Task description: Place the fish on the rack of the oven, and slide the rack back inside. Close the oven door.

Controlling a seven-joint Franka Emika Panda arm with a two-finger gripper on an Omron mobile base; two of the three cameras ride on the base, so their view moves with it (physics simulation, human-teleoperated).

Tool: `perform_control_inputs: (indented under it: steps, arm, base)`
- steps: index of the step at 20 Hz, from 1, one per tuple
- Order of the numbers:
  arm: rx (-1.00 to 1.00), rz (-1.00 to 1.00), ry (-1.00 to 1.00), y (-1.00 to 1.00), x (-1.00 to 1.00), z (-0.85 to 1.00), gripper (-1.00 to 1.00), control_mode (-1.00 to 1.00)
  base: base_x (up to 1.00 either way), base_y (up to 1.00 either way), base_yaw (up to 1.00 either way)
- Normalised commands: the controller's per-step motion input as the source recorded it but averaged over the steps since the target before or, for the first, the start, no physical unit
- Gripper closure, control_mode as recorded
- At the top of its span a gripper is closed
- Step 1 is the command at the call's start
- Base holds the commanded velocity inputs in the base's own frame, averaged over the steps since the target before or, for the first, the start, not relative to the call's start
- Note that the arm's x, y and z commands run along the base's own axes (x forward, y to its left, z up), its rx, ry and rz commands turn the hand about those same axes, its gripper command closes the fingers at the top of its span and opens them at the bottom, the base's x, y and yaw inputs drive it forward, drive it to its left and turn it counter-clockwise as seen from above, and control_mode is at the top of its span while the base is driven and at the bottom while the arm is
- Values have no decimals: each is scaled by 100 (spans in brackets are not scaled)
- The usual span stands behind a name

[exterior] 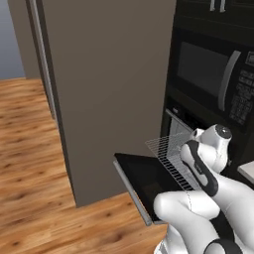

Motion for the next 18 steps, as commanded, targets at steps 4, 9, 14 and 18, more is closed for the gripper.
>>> perform_control_inputs:
  steps: [4,9,14,18]
  arm:
    - [0,0,0,0,0,0,100,100]
    - [0,1,-2,1,10,0,100,-100]
    - [0,0,0,1,34,-1,100,-100]
    - [-3,-1,1,0,43,-10,100,-100]
  base:
    - [3,0,16]
    - [0,0,0]
    - [0,0,0]
    - [0,0,0]
